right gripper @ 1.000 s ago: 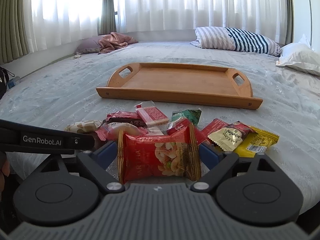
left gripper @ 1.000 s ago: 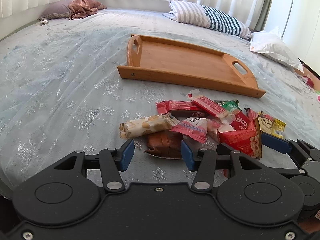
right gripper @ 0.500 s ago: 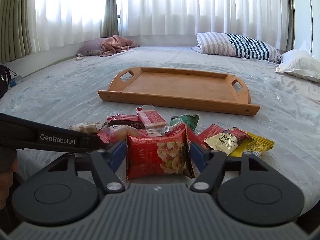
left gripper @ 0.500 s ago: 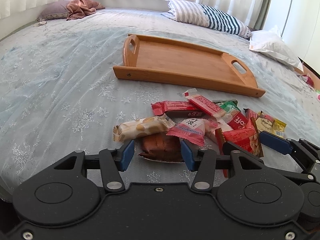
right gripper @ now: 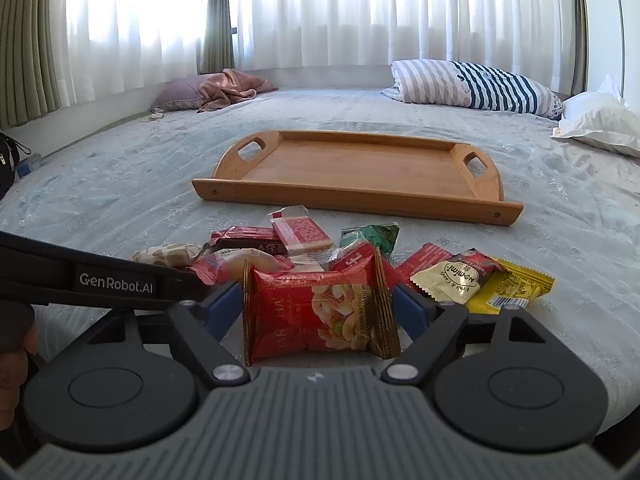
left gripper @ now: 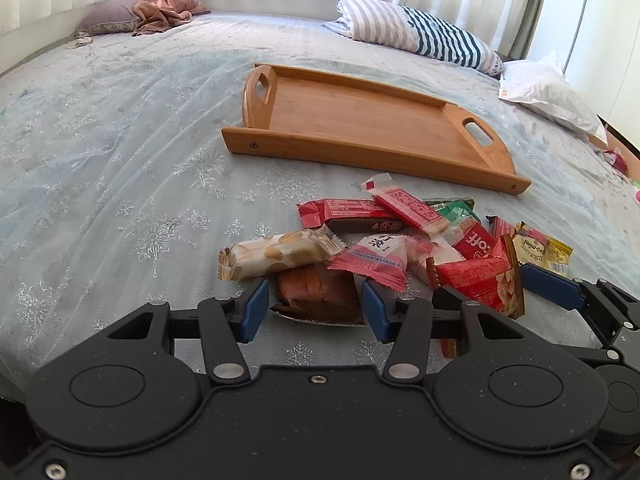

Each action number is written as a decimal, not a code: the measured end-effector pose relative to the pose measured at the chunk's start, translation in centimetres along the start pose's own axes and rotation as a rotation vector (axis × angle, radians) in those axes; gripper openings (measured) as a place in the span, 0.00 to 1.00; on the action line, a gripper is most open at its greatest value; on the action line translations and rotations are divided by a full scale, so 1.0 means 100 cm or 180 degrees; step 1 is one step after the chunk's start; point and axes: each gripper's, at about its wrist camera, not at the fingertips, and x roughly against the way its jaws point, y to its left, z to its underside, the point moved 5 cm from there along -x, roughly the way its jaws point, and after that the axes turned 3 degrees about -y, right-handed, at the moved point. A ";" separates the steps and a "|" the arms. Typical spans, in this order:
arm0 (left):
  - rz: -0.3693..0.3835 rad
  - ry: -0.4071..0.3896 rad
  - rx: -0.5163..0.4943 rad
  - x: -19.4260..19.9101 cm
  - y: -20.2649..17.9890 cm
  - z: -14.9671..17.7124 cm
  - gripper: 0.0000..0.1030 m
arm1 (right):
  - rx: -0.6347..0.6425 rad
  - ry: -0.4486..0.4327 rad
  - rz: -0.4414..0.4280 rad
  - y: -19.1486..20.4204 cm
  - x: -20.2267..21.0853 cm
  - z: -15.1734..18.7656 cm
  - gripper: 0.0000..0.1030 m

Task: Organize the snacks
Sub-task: 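Close the right gripper on the red nut bag while the left gripper grasps the brown almond packet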

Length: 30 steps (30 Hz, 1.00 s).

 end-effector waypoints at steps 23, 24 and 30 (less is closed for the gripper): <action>0.0013 0.0023 0.0007 -0.007 -0.001 0.001 0.50 | 0.0020 -0.0013 0.0023 -0.005 0.009 -0.002 0.65; 0.0006 0.0022 -0.0007 -0.008 -0.002 0.001 0.51 | -0.0008 -0.0029 0.0036 -0.007 0.011 -0.003 0.65; -0.0108 0.0006 -0.0311 -0.012 -0.014 0.004 0.46 | -0.0123 -0.0062 0.0138 -0.021 0.015 -0.006 0.65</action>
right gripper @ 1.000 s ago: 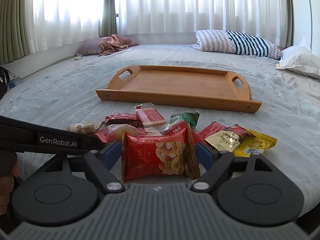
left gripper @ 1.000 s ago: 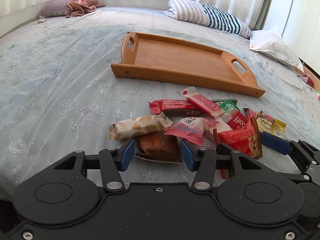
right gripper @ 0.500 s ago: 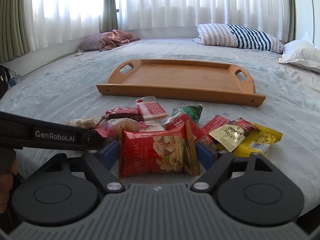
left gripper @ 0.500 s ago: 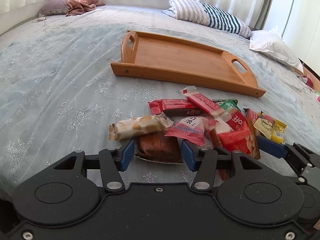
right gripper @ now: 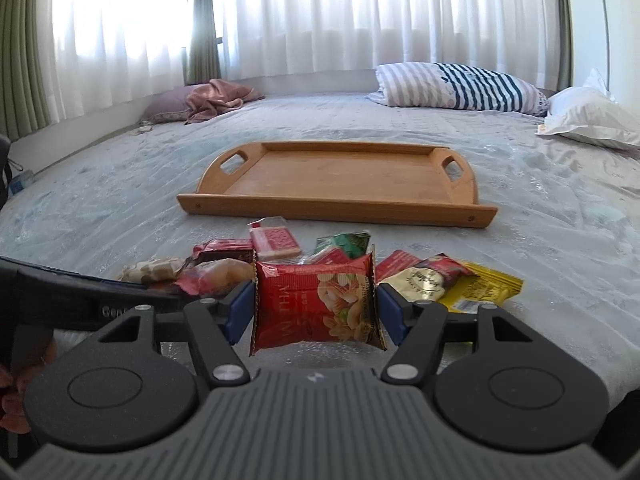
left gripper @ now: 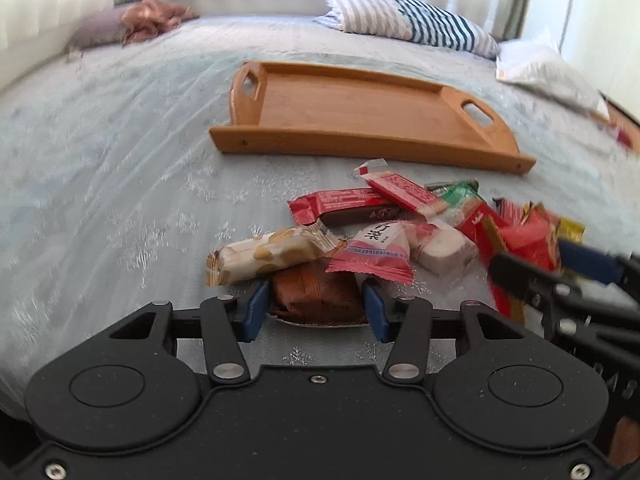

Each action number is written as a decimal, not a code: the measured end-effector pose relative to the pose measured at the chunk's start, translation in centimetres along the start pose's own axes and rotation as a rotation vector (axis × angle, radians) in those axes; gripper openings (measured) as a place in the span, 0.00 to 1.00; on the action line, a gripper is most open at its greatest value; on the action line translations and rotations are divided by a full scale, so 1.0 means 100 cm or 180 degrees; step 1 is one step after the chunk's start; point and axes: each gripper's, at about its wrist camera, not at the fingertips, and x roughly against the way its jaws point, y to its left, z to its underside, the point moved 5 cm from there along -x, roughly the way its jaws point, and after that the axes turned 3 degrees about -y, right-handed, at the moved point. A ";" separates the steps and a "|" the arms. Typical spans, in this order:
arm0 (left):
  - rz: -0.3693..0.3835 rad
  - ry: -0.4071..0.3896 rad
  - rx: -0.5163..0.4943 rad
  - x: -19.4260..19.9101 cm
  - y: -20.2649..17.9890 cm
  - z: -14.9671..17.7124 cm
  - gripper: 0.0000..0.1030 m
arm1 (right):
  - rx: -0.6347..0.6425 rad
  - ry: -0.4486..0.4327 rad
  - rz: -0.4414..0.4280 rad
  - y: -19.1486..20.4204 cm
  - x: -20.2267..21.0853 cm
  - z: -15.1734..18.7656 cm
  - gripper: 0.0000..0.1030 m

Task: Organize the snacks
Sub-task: 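Close the right gripper on the red nut bag while the left gripper grasps the brown almond packet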

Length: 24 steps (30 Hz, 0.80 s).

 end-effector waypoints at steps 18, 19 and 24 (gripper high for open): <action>0.0165 -0.0121 0.0099 0.026 -0.011 -0.016 0.13 | -0.0136 -0.0047 0.0117 -0.017 0.007 -0.002 0.65; 0.0138 -0.0067 0.0122 0.023 -0.010 -0.013 0.22 | -0.0141 -0.0042 0.0120 -0.018 0.007 -0.001 0.65; 0.0248 0.0015 0.0390 0.021 -0.006 -0.003 0.51 | -0.0152 -0.0013 0.0157 -0.020 0.008 0.001 0.66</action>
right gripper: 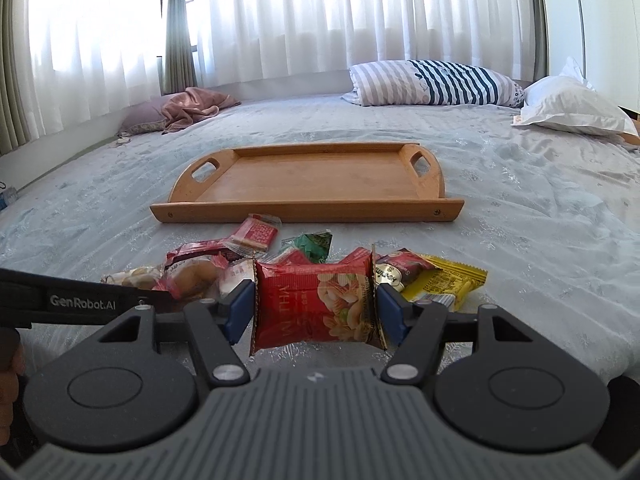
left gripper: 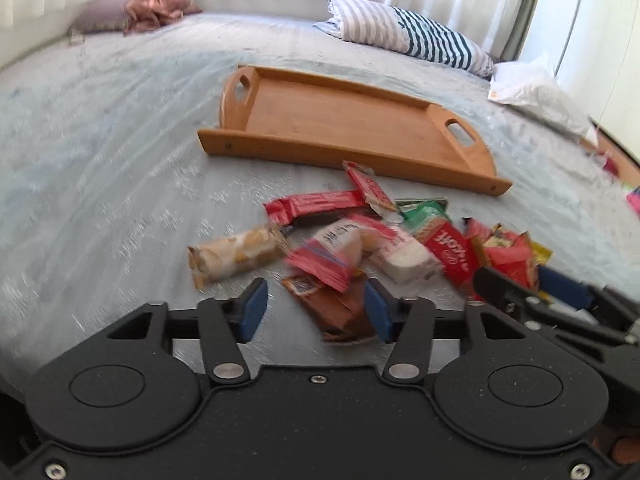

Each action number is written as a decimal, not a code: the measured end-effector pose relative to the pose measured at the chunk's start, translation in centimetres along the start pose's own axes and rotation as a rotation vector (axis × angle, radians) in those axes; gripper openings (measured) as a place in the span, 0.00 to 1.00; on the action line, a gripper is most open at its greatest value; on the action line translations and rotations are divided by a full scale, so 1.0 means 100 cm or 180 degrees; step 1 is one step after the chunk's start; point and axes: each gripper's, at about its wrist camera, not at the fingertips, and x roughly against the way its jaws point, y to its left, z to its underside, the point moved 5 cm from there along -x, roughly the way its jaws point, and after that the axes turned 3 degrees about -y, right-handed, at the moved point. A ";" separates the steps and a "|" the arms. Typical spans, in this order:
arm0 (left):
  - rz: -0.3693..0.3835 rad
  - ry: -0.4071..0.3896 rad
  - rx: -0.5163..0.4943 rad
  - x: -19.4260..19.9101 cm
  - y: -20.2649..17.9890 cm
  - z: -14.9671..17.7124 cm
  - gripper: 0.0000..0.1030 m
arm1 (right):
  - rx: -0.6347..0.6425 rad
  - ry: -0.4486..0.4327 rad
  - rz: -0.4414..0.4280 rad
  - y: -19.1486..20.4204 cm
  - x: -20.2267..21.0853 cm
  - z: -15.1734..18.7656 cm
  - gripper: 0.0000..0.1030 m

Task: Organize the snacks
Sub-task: 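Close the right gripper on the red nut bag while the left gripper grasps the brown almond packet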

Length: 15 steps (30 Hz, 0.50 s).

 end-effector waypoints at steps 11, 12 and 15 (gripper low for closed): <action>-0.0082 0.0045 0.0102 -0.023 -0.013 0.002 0.66 | -0.0059 -0.0005 0.0134 -0.018 0.006 0.003 0.66; -0.0113 0.0030 0.0078 -0.025 -0.015 0.002 0.64 | -0.0061 -0.0007 0.0137 -0.019 0.006 0.003 0.66; -0.0262 -0.0034 -0.0111 -0.030 -0.020 0.004 0.55 | -0.0076 -0.0012 0.0140 -0.019 0.005 0.003 0.66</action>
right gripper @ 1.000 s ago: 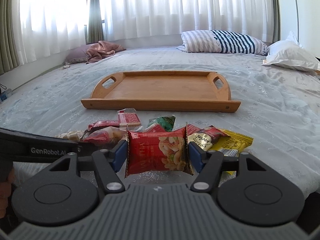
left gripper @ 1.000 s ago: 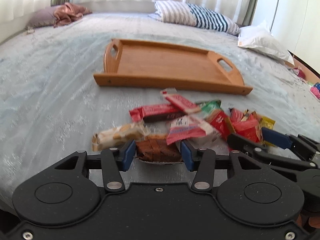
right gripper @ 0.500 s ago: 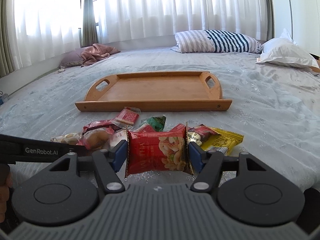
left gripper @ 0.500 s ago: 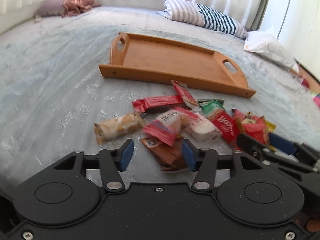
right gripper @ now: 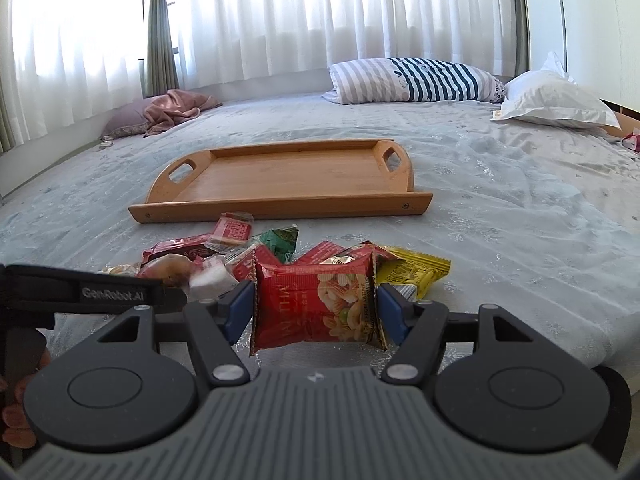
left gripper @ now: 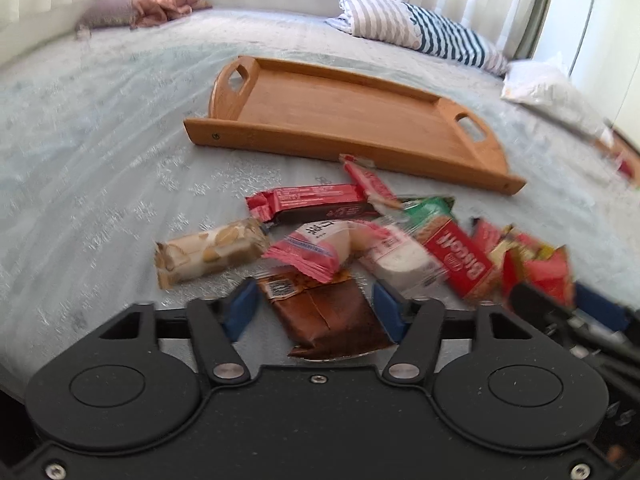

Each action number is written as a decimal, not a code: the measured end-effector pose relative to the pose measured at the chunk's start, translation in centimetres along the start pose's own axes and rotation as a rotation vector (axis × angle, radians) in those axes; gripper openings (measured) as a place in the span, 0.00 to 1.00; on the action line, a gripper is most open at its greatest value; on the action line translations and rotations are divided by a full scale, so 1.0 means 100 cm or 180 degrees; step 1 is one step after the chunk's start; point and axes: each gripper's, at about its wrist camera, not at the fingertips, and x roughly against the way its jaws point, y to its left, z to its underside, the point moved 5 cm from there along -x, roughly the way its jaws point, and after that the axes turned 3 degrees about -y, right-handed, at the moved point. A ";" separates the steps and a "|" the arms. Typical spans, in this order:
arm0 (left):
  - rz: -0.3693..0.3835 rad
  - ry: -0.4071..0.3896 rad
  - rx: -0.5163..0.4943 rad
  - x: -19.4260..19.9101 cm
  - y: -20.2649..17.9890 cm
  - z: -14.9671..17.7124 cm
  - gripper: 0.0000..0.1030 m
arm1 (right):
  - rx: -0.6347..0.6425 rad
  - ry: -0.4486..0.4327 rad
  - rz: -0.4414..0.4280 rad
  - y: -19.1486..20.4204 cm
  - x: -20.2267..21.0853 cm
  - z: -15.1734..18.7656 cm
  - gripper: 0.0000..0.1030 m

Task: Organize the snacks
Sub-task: 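Close the right gripper on the red nut bag while the left gripper grasps the brown almond packet, then carry the red nut bag and brown almond packet over the wooden tray with both grippers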

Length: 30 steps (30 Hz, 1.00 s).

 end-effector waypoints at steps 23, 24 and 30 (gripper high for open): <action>0.0399 -0.0130 -0.0208 0.050 -0.014 -0.001 0.45 | -0.0071 -0.0032 -0.0009 -0.001 -0.001 -0.002 0.67; 0.0411 -0.0144 -0.0214 0.051 -0.014 -0.002 0.45 | -0.0073 -0.0033 -0.0010 -0.001 -0.001 -0.002 0.67; 0.0476 -0.0261 -0.0190 0.057 -0.012 -0.016 0.45 | -0.0158 -0.0081 -0.0038 -0.005 0.000 -0.010 0.67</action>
